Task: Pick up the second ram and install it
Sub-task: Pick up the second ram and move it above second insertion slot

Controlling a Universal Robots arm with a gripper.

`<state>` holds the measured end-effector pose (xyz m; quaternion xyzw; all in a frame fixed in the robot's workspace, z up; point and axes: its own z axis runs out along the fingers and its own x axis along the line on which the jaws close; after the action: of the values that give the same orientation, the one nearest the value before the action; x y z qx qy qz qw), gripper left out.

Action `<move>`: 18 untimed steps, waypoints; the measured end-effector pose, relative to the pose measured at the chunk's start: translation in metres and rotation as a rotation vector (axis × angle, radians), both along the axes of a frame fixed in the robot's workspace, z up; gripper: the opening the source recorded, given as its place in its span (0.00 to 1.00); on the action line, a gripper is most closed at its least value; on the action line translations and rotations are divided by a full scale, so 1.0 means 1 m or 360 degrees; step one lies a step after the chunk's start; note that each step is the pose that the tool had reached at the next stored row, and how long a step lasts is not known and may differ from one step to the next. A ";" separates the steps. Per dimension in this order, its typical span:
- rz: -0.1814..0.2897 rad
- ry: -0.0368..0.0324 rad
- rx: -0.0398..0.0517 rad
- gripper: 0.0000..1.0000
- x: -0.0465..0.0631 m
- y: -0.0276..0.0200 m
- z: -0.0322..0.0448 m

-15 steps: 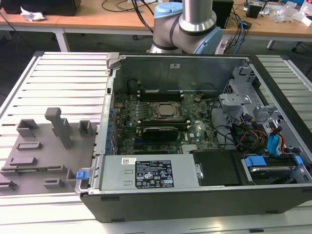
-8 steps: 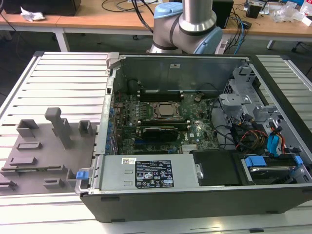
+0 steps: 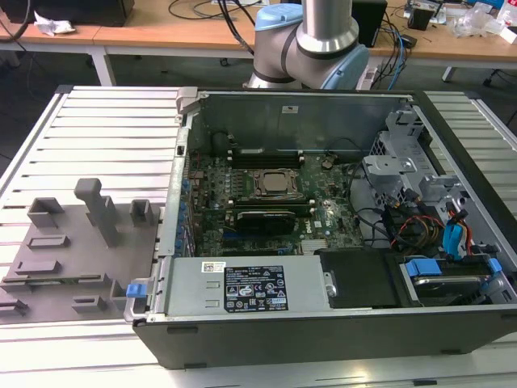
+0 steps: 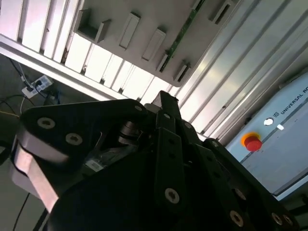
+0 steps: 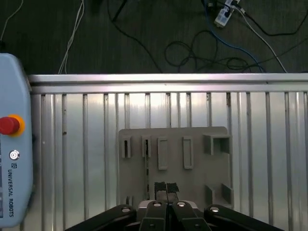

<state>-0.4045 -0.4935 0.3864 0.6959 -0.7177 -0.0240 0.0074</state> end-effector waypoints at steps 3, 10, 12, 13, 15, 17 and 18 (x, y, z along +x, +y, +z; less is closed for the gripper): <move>-0.0068 0.0000 0.0000 0.11 0.000 0.0000 -0.0002; -0.0330 0.0000 -0.0001 0.11 0.000 0.0000 -0.0011; -0.0403 0.0000 -0.0001 0.11 0.000 0.0000 -0.0013; -0.0442 0.0000 -0.0001 0.11 0.000 0.0000 -0.0015; -0.0455 0.0000 -0.0001 0.11 0.000 0.0000 -0.0014; -0.0456 0.0000 -0.0001 0.11 0.000 0.0000 -0.0014; -0.0456 0.0000 -0.0001 0.11 0.000 0.0000 -0.0014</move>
<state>-0.4045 -0.4935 0.3850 0.5865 -0.8096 -0.0247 0.0041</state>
